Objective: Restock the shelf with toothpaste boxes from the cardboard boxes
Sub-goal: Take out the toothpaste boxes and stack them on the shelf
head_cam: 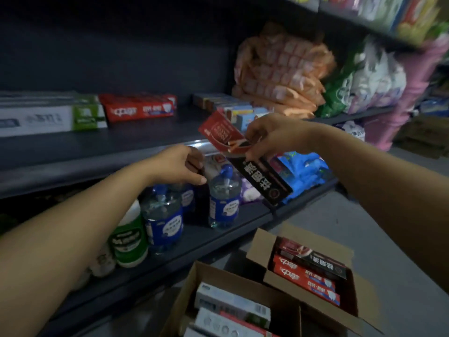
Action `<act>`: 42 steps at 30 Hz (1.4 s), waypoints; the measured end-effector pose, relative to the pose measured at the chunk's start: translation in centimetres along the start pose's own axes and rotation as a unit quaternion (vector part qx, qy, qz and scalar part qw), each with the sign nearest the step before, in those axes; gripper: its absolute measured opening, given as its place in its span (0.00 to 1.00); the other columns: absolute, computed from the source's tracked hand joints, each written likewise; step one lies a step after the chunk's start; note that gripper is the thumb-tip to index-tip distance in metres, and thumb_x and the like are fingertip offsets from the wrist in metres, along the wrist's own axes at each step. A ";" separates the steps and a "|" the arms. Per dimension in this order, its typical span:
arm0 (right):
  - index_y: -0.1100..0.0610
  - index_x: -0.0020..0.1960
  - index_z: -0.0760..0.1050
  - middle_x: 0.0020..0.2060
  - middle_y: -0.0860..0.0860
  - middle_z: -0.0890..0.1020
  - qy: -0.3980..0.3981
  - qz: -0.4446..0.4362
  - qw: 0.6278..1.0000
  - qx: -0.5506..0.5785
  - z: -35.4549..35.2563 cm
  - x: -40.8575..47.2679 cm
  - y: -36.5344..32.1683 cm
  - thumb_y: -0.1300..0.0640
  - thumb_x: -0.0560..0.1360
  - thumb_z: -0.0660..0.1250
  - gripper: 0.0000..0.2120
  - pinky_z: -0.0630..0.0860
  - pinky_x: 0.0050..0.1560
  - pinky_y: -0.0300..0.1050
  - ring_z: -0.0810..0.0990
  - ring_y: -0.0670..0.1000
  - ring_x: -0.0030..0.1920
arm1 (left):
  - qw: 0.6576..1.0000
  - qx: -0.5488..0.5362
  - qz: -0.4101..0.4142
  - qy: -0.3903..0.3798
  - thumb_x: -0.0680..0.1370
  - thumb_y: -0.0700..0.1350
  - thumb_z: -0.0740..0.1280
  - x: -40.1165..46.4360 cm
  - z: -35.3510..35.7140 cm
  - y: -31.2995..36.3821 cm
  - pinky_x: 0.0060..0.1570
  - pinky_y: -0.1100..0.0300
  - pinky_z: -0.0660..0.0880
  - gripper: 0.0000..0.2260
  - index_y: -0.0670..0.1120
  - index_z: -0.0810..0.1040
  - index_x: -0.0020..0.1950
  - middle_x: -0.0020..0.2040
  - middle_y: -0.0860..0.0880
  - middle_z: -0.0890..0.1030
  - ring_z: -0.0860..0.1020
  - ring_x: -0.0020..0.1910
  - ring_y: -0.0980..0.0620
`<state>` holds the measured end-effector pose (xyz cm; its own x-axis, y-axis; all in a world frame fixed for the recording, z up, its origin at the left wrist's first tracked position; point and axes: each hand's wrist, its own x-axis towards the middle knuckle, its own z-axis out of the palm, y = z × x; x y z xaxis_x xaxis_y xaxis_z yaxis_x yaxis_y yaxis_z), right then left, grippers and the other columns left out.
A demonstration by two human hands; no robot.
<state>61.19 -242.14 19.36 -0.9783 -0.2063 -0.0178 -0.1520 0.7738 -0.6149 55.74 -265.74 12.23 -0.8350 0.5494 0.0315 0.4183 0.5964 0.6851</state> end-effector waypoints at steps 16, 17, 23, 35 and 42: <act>0.64 0.54 0.74 0.41 0.55 0.84 0.015 -0.105 0.980 0.170 6.5 9.4 -20.3 0.64 0.71 0.72 0.13 0.81 0.38 0.45 0.84 0.51 0.40 | 0.949 -0.295 -0.060 0.092 0.74 0.37 0.70 -10.3 -13.2 -3.9 0.55 0.55 0.79 0.10 0.40 0.79 0.55 0.51 0.44 0.85 0.83 0.53 0.48; 0.63 0.53 0.74 0.40 0.54 0.84 0.008 -0.107 0.979 0.172 7.2 9.8 -21.1 0.63 0.72 0.72 0.12 0.81 0.37 0.45 0.84 0.51 0.39 | 0.945 -0.305 -0.067 0.099 0.74 0.36 0.69 -10.9 -13.8 -4.5 0.55 0.55 0.79 0.11 0.39 0.78 0.56 0.52 0.44 0.84 0.83 0.53 0.47; 0.58 0.50 0.77 0.44 0.52 0.82 0.000 -0.156 0.985 -0.079 8.2 11.3 -25.4 0.51 0.73 0.72 0.12 0.80 0.47 0.48 0.81 0.50 0.43 | 0.938 -0.310 -0.099 0.119 0.75 0.35 0.69 -14.3 -16.7 -7.7 0.47 0.59 0.81 0.13 0.35 0.77 0.58 0.51 0.41 0.84 0.84 0.50 0.48; 0.57 0.68 0.65 0.64 0.55 0.68 0.171 -0.402 0.782 -0.444 6.8 13.1 -31.6 0.52 0.70 0.73 0.31 0.72 0.57 0.53 0.69 0.56 0.62 | 0.968 -0.015 -0.189 0.165 0.74 0.42 0.72 -21.0 -27.2 -10.5 0.50 0.57 0.80 0.10 0.41 0.79 0.54 0.49 0.43 0.84 0.83 0.49 0.48; 0.55 0.73 0.61 0.67 0.54 0.69 0.072 -0.391 0.800 -0.450 12.0 14.7 -35.1 0.44 0.73 0.69 0.34 0.65 0.68 0.53 0.69 0.54 0.66 | 0.950 0.175 -0.222 0.134 0.69 0.42 0.76 -24.9 -32.0 -11.5 0.47 0.55 0.79 0.11 0.47 0.81 0.50 0.44 0.48 0.84 0.82 0.44 0.49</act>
<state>53.82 -279.51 31.21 -0.5302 -0.8174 0.2255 -0.7021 0.5723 0.4237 60.32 -305.00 26.82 -0.9983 0.0576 0.0112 0.0574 0.9183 0.3918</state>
